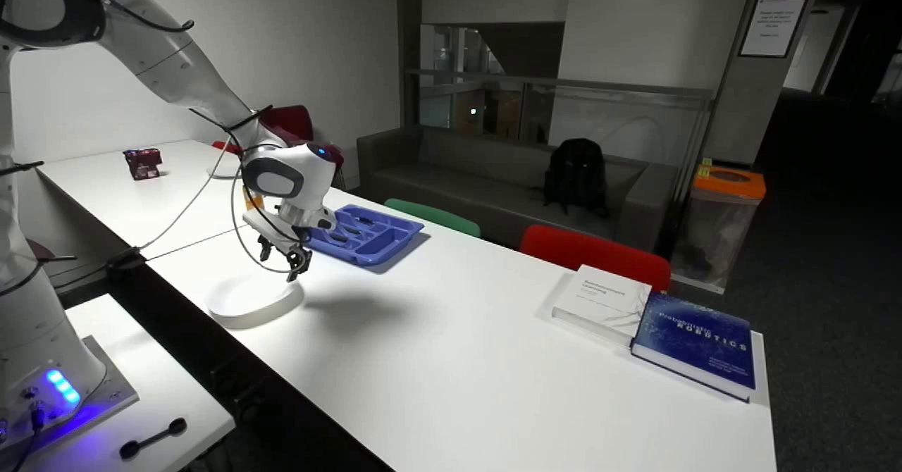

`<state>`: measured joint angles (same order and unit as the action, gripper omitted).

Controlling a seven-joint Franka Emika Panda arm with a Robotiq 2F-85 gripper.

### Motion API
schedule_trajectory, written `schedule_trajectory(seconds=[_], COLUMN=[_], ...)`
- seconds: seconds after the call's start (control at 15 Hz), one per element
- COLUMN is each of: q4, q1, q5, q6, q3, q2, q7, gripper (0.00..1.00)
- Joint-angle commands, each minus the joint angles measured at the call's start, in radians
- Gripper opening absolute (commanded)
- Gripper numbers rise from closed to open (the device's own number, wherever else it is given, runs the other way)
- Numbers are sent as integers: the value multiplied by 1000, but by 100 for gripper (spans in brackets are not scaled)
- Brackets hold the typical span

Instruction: Move the white plate to the right, remove one silver spoon from the blue tray and place it behind the white plate

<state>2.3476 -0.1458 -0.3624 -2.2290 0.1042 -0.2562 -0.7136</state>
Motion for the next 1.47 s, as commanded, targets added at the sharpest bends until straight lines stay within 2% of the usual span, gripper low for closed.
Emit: schedule_trajectory(seconds=[0.0, 0.27, 0.47, 0.87, 1.4], q4=[-3, 0, -5, -14, -46], q1=[-25, -30, -47, -75, -114], q5=[18, 58, 85, 116, 91], q6=[-66, -142, -154, -120, -34], q3=[-22, -19, -25, -37, -57], q2=[-17, -53, -80, -103, -121], q7=[-7, -2, -11, -29, -123], gripper=[100, 100, 100, 100, 100])
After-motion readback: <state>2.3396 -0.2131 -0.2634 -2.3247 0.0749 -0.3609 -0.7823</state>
